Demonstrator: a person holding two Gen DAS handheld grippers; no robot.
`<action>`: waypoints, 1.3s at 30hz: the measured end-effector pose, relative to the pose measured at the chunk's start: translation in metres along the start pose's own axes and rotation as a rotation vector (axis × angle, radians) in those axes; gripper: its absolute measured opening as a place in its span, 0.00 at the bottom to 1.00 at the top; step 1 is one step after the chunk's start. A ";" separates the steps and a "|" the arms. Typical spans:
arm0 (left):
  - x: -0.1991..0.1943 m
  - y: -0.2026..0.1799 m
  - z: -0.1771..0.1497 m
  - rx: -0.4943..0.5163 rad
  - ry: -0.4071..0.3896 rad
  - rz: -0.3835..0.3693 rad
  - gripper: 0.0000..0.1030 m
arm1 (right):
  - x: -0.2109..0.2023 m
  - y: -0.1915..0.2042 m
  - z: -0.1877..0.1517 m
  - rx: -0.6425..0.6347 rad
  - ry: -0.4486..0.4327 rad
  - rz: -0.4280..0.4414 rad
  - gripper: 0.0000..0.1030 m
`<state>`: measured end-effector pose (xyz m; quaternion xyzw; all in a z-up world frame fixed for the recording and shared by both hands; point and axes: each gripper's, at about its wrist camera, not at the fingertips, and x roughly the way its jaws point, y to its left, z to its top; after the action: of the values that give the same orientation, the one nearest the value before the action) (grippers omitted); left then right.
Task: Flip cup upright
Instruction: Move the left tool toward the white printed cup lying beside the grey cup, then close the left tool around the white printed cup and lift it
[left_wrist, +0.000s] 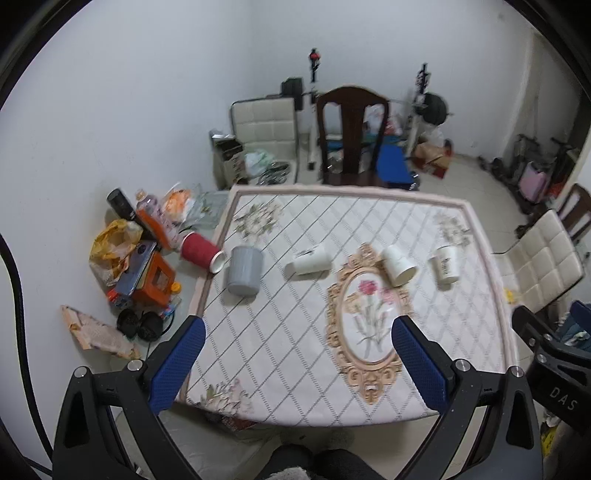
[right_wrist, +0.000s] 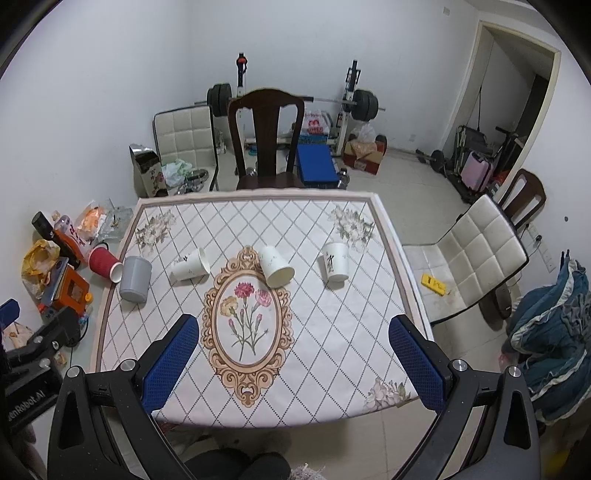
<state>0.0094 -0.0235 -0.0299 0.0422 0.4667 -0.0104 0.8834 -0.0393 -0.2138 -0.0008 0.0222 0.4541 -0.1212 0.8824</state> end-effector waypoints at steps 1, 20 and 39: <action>0.008 0.001 -0.001 -0.005 0.008 0.012 1.00 | 0.008 -0.001 -0.001 0.000 0.019 0.003 1.00; 0.208 -0.008 0.004 0.105 0.350 0.053 1.00 | 0.262 0.021 -0.037 -0.003 0.452 -0.005 1.00; 0.368 -0.058 0.052 0.799 0.345 0.078 0.84 | 0.405 0.040 -0.025 0.078 0.679 -0.077 1.00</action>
<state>0.2568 -0.0778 -0.3082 0.3994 0.5649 -0.1499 0.7063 0.1765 -0.2497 -0.3449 0.0777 0.7175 -0.1575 0.6741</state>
